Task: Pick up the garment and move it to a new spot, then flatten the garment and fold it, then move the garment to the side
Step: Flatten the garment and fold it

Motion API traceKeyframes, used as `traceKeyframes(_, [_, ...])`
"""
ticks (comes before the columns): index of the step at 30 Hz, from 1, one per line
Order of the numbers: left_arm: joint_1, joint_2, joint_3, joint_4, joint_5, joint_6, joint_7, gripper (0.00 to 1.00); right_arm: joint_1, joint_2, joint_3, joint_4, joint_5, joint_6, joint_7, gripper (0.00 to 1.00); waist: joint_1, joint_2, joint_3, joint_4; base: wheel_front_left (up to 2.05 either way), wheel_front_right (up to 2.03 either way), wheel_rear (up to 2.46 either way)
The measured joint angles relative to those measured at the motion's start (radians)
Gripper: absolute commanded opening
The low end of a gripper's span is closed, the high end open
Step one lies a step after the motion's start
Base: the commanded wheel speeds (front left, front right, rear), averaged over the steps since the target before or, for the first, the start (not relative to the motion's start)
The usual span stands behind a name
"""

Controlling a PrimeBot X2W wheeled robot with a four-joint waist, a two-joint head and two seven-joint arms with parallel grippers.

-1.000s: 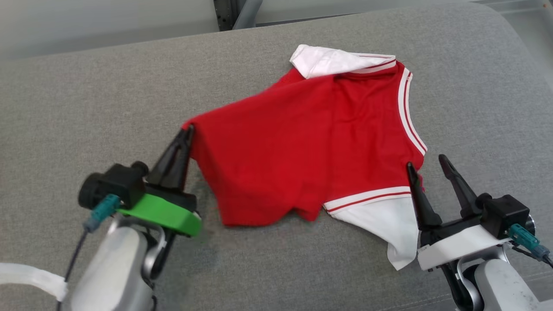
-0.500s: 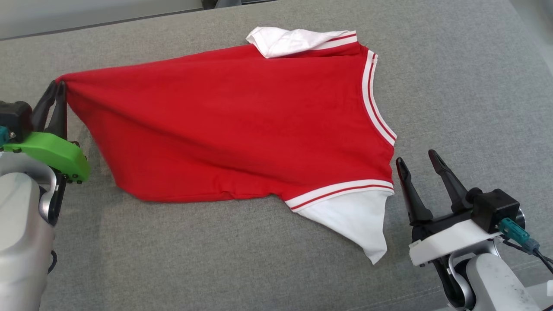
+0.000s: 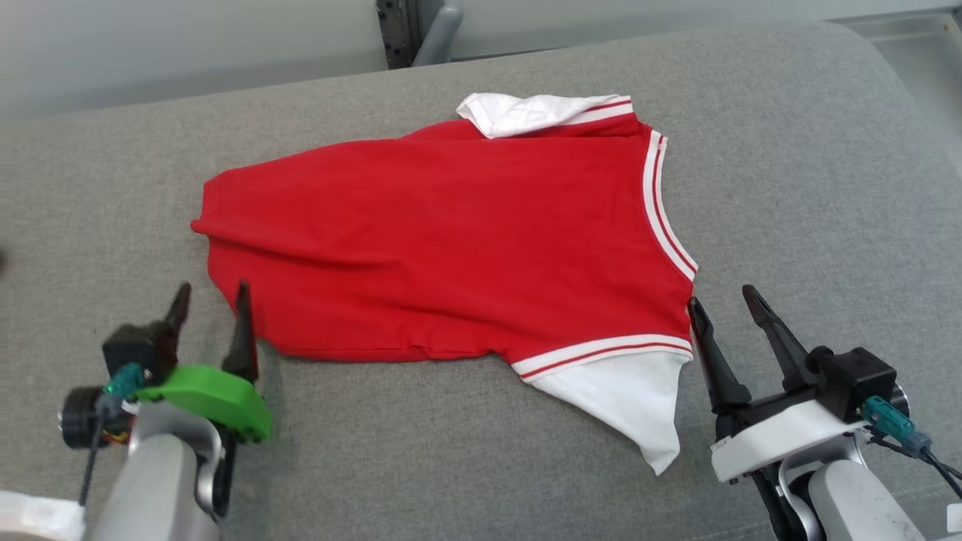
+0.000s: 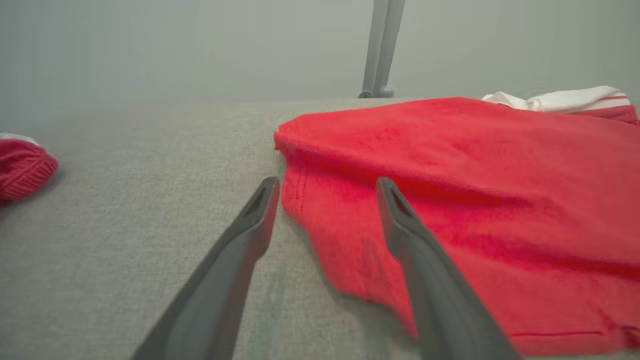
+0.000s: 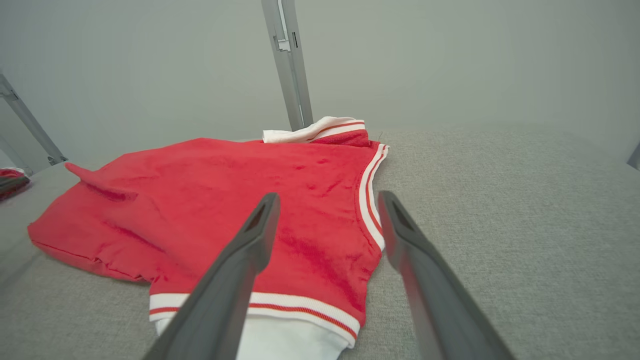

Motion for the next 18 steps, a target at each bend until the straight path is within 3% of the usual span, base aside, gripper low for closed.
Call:
traceKeyframes(7, [0.160,-0.101,0.069,-0.029,0.020,-0.021,0.000,1.00,0.029,0.000,0.006,0.007,0.006,0.000,0.000,1.00,0.0000,0.0000,-0.063,0.033,0.00,0.00,0.00])
traceKeyframes(18, [0.146,-0.116,0.131,-0.006,0.110,-0.039,0.000,1.00,0.017,-0.014,0.014,-0.002,0.007,0.000,0.000,1.00,0.0000,0.0000,-0.033,0.038,0.00,0.00,0.00])
